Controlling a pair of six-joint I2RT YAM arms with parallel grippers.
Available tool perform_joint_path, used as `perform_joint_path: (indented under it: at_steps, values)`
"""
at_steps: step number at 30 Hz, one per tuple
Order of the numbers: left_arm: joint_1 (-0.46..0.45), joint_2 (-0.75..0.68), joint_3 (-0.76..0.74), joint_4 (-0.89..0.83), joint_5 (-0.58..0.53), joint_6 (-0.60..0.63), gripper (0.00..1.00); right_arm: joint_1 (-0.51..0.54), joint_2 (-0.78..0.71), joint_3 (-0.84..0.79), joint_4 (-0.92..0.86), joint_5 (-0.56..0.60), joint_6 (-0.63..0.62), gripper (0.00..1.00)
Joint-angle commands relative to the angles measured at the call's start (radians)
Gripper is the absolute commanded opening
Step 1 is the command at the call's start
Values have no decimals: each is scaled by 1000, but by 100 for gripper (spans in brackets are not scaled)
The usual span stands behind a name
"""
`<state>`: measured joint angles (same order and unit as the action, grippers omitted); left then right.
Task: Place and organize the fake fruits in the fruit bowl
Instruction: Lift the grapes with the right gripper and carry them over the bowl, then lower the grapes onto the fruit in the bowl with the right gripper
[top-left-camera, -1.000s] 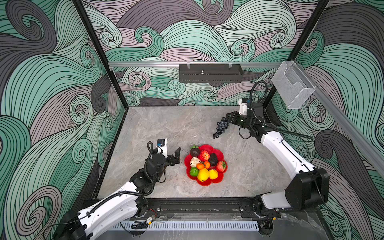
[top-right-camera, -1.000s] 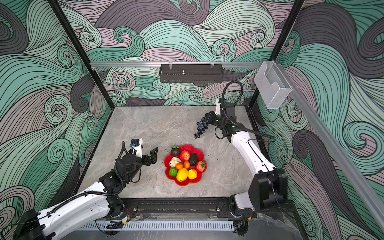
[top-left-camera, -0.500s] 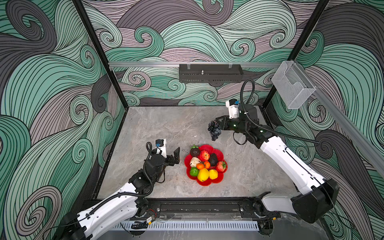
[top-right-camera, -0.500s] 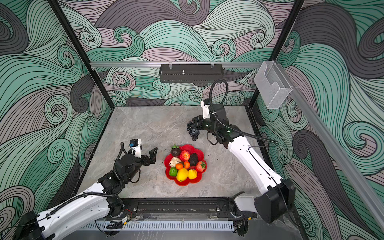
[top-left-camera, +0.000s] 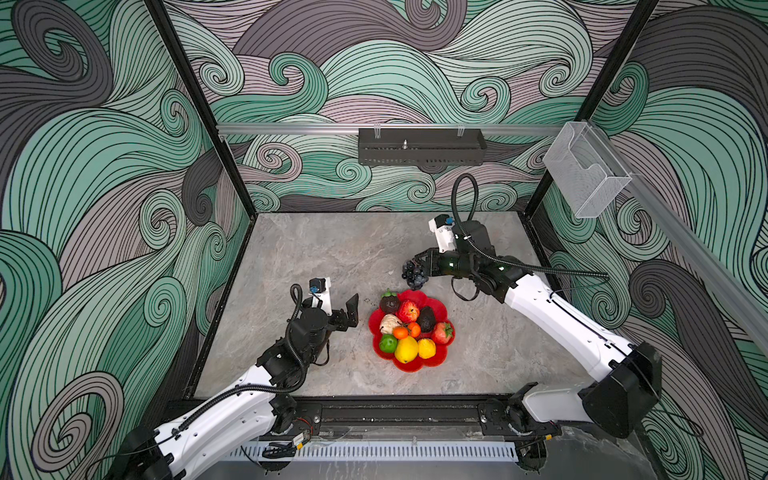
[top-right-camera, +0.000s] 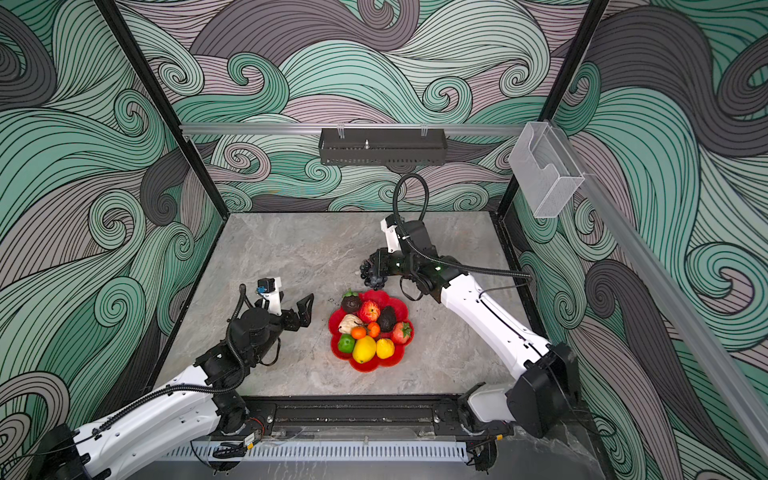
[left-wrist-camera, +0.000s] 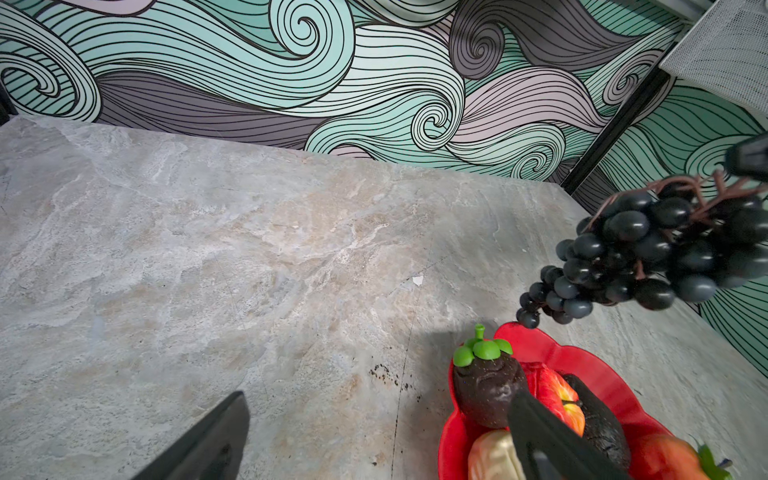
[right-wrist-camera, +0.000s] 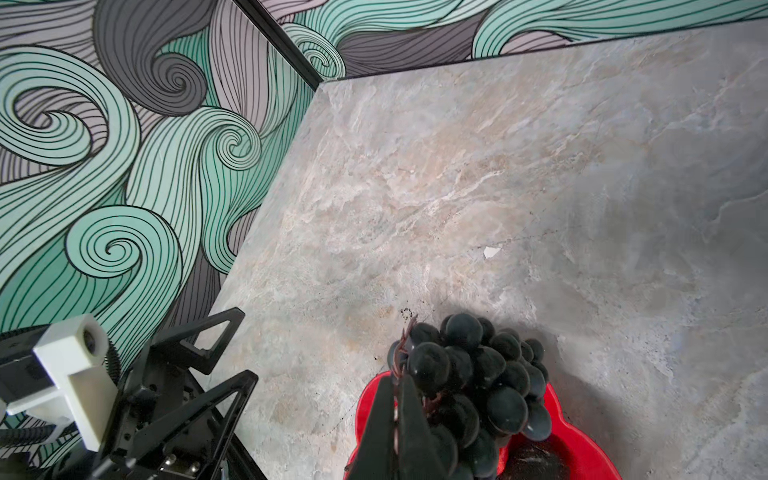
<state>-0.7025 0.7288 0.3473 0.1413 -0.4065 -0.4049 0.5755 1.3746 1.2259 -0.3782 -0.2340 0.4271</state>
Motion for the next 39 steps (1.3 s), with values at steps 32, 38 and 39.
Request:
perform_joint_path:
  at_steps: [32, 38, 39]
  values:
    - [29, -24, -13, -2, 29, -25, 99, 52, -209, -100, -124, 96, -11, 0]
    - [30, -30, -16, -1, 31, -27, 99, 52, -173, -44, -117, 102, -25, 0]
    - [32, -29, -18, 0, 31, -27, 99, 52, -165, -39, -113, 98, -25, 0]
